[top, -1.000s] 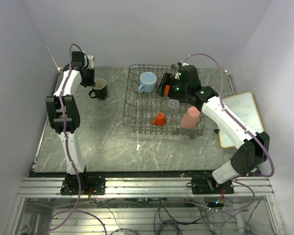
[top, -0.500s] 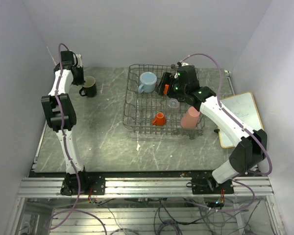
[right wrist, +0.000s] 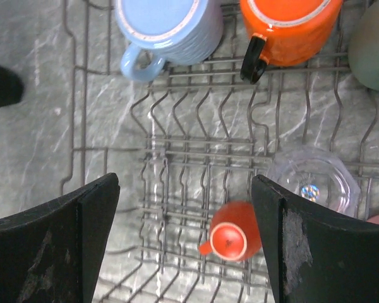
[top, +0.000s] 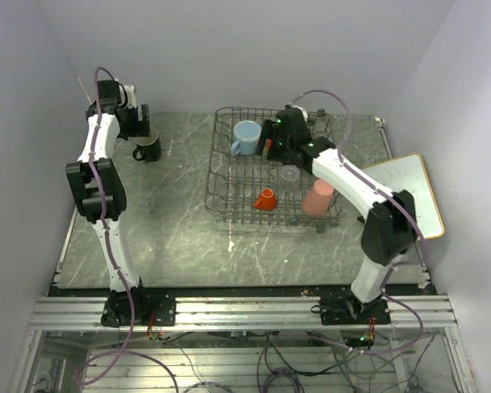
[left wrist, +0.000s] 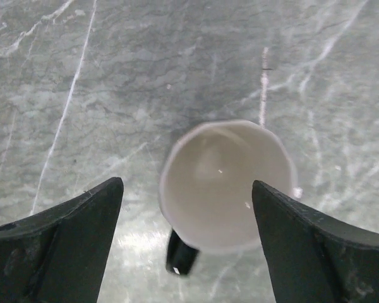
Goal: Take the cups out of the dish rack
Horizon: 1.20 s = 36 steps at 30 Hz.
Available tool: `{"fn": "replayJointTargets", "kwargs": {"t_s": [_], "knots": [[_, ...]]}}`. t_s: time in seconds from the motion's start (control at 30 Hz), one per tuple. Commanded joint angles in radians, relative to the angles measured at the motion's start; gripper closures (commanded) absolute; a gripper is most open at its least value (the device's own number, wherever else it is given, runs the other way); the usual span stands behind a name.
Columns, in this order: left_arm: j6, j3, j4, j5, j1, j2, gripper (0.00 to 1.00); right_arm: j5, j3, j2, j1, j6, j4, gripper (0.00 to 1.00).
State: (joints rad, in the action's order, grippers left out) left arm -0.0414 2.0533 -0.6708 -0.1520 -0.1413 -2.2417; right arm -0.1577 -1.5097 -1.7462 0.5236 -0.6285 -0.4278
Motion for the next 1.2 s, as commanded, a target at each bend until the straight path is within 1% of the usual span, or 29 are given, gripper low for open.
{"fn": "replayJointTargets", "kwargs": {"t_s": [0.0, 0.07, 0.2, 0.33, 0.4, 0.5, 0.6, 0.7, 0.83, 0.93, 1.0, 1.17], "knots": [[-0.009, -0.025, -0.064, -0.093, -0.009, 0.181, 0.01, -0.155, -0.159, -0.158, 0.048, -0.04, -0.012, 0.14], [-0.021, -0.058, -0.094, -0.116, -0.009, 0.233, 0.0, -0.229, -0.27, -0.253, 0.079, -0.04, -0.05, 0.15], [-0.065, -0.135, -0.177, -0.158, -0.009, 0.327, 0.0, -0.338, -0.503, -0.463, 0.118, -0.036, -0.135, 0.19], [-0.114, -0.277, -0.225, -0.215, -0.008, 0.443, 0.0, -0.382, -0.632, -0.593, 0.122, -0.065, -0.169, 0.23], [-0.136, -0.356, -0.226, -0.233, -0.007, 0.508, 0.0, -0.394, -0.638, -0.617, 0.125, -0.091, -0.141, 0.25], [-0.168, -0.464, -0.211, -0.246, -0.008, 0.612, 0.0, -0.416, -0.603, -0.619, 0.138, -0.111, -0.05, 0.27], [-0.196, -0.527, -0.218, -0.25, -0.01, 0.666, 0.0, -0.439, -0.618, -0.636, 0.161, -0.099, 0.004, 0.27], [-0.223, -0.542, -0.255, -0.268, -0.01, 0.68, 0.01, -0.446, -0.656, -0.66, 0.169, -0.104, 0.024, 0.27], [-0.225, -0.551, -0.263, -0.287, -0.01, 0.694, 0.01, -0.448, -0.666, -0.693, 0.168, -0.125, 0.065, 0.27], [-0.213, -0.547, -0.264, -0.299, -0.009, 0.708, 0.0, -0.474, -0.714, -0.741, 0.168, -0.149, 0.046, 0.27], [-0.208, -0.545, -0.266, -0.305, -0.009, 0.717, 0.0, -0.497, -0.743, -0.764, 0.169, -0.162, 0.03, 0.29], [-0.199, -0.554, -0.259, -0.315, -0.009, 0.742, 0.0, -0.537, -0.723, -0.759, 0.165, -0.158, 0.057, 0.35]]}}
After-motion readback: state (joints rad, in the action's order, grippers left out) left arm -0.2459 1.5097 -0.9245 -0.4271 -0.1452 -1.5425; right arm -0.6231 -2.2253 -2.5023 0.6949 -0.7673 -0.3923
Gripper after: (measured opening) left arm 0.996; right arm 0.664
